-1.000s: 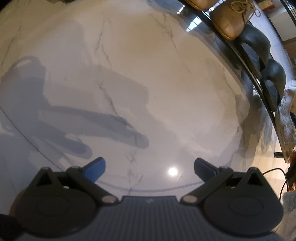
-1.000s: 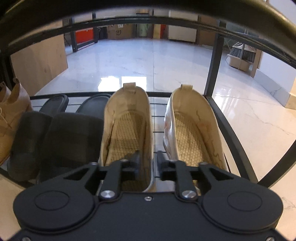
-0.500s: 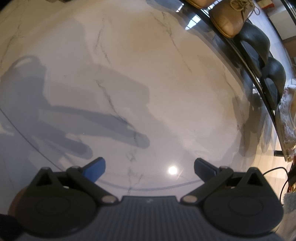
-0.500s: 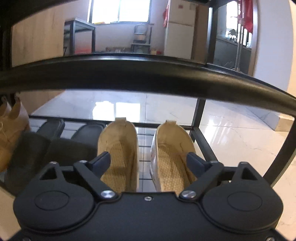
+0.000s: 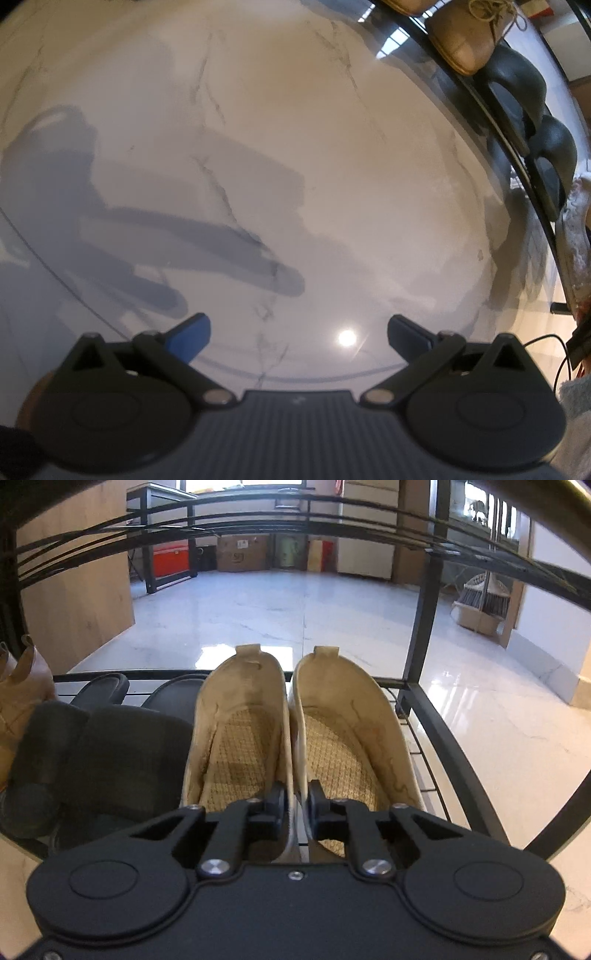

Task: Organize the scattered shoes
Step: 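Close the right tool on both heels and push the pair straight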

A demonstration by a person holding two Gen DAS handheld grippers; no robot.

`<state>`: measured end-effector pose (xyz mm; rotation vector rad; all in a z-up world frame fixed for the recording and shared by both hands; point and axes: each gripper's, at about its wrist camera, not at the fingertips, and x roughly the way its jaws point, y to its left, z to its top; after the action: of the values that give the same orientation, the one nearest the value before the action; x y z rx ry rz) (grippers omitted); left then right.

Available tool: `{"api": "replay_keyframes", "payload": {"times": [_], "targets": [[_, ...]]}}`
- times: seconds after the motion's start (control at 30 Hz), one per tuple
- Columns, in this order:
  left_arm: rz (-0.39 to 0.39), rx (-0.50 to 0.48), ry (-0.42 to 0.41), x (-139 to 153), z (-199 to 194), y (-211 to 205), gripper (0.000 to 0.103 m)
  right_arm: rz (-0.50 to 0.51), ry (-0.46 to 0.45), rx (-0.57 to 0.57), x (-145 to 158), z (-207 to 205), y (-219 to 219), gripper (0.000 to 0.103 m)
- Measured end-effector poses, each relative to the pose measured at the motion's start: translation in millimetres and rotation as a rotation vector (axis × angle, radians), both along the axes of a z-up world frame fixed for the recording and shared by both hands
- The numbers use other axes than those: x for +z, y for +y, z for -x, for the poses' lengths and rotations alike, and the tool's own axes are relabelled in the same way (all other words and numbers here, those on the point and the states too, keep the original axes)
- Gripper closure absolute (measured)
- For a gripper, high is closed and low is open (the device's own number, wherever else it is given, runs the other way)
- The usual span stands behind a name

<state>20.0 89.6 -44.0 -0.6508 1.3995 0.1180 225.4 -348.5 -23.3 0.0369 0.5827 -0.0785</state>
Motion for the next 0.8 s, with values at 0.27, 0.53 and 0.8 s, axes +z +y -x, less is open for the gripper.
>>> {"api": "replay_keyframes", "payload": {"times": [0.27,0.53,0.8], "targets": [[-0.006,0.007,0.014,-3.4,-2.8,-1.1,0.001,-0.055,-0.09,-0.003,2.1,-5.0,-10.9,0.098],[0.0,0.004,0.02,-6.5,-2.4,-1.7,0.001,-0.036,-0.019,0.061,2.1,-26.7,-17.7,0.094],[0.004,0.006,0.022,-7.4,-2.3,0.1,0.001,0.045,-0.101,0.067,-11.1,-25.3,-7.1,0.096]]}}
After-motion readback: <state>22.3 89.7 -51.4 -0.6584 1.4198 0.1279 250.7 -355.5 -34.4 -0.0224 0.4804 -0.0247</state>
